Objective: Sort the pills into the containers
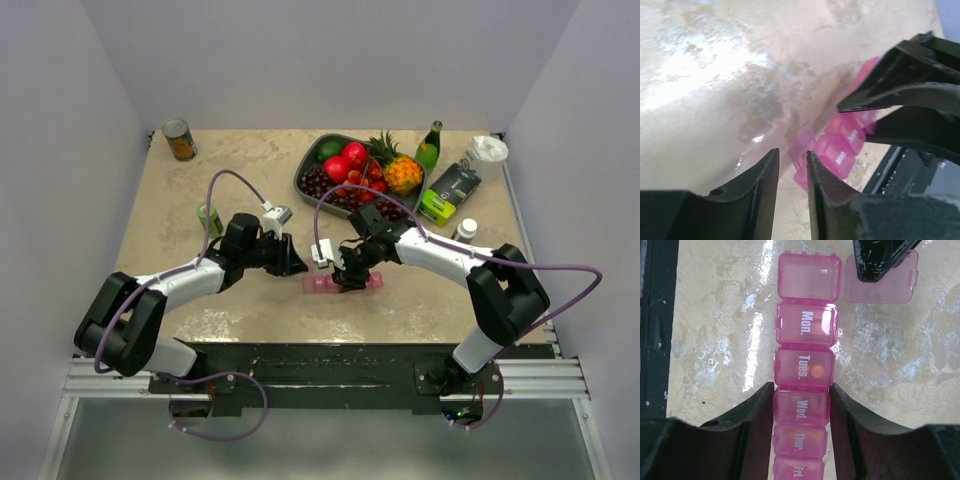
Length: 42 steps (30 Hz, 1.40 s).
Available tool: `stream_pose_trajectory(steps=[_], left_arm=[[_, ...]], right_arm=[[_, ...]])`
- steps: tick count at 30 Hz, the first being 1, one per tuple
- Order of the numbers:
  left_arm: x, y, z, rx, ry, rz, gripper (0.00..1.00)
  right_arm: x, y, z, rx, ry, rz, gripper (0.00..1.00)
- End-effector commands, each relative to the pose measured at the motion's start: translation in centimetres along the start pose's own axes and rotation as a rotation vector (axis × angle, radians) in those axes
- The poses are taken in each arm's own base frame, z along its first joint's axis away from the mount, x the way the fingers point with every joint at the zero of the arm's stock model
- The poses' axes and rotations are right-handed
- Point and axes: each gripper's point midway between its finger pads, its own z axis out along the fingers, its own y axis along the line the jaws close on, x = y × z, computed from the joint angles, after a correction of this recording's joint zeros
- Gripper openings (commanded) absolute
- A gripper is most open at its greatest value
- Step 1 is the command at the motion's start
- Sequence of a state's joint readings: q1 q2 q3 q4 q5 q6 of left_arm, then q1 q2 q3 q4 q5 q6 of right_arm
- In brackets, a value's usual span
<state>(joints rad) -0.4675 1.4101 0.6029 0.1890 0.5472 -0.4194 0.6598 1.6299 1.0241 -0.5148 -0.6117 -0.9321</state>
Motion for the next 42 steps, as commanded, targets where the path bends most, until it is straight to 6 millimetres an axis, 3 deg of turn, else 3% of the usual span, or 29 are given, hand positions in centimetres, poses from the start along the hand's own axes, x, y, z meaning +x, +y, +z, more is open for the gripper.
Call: stream_pose_trajectory(steps=[1, 6, 14, 18, 20, 22, 24, 27, 28, 31, 32, 35, 36, 39, 40, 41, 42], left_arm=[[-1.3, 1.8, 0.0, -0.109, -0.032, -0.046, 0.33], [-1.1, 3.2, 0.1, -0.178, -0.022, -0.052, 0.37], [-2.4, 3.0, -0.3, -0.184, -0.060, -0.039, 0.42], [-5.0, 2.9, -2.9, -0.254, -0.149, 0.018, 0.47], [-6.6, 3.3, -4.4, -0.321, -0.207, 0.062, 0.56], [-8.0, 2.8, -6.6, -0.369, -0.265, 0.099, 0.65], [-9.7, 2.6, -9.0, -0.430, -0.336, 0.166, 0.67], [-10.9, 2.3, -11.9, -0.498, -0.400, 0.248, 0.70], [-11.2, 2.5, -12.7, -0.531, -0.421, 0.263, 0.72], [-11.2, 2.2, -14.4, -0.564, -0.437, 0.318, 0.72], [-11.2, 1.9, -14.9, -0.559, -0.448, 0.344, 0.73], [-10.7, 1.3, -15.5, -0.541, -0.462, 0.375, 0.73], [-10.4, 1.3, -15.5, -0.533, -0.460, 0.383, 0.73], [-10.1, 0.7, -16.0, -0.513, -0.481, 0.420, 0.74], [-9.9, 0.3, -15.9, -0.490, -0.483, 0.432, 0.74], [-10.0, -0.2, -16.2, -0.473, -0.503, 0.447, 0.74], [-9.4, 0.1, -15.9, -0.469, -0.498, 0.447, 0.75]], right_arm=[[-0.4, 0.2, -0.2, -0.009, -0.014, 0.005, 0.16], [-0.3, 0.2, -0.2, -0.008, -0.014, 0.004, 0.16], [0.3, -0.1, 0.2, -0.002, 0.006, 0.027, 0.16], [0.7, -1.0, 0.5, 0.038, 0.032, 0.050, 0.16], [1.2, -1.3, 0.7, 0.053, 0.047, 0.081, 0.16], [1.4, -2.1, 0.9, 0.096, 0.064, 0.105, 0.18], [1.7, -2.6, 1.4, 0.113, 0.085, 0.122, 0.21], [2.5, -3.4, 1.8, 0.150, 0.135, 0.152, 0.32], [2.7, -3.5, 1.8, 0.159, 0.145, 0.157, 0.47], [3.0, -4.0, 1.2, 0.193, 0.181, 0.154, 0.78], [3.0, -3.8, 0.8, 0.187, 0.193, 0.159, 0.88], [1.2, -4.2, -2.0, 0.211, 0.176, 0.138, 0.98], [0.0, -5.0, -3.9, 0.246, 0.150, 0.124, 0.98], [0.5, -5.2, -8.3, 0.269, 0.162, 0.154, 0.98], [-0.7, -5.9, -10.8, 0.312, 0.138, 0.136, 0.98], [-0.1, -5.2, -12.1, 0.305, 0.152, 0.175, 0.98], [0.8, -5.9, -14.5, 0.357, 0.148, 0.220, 0.98]])
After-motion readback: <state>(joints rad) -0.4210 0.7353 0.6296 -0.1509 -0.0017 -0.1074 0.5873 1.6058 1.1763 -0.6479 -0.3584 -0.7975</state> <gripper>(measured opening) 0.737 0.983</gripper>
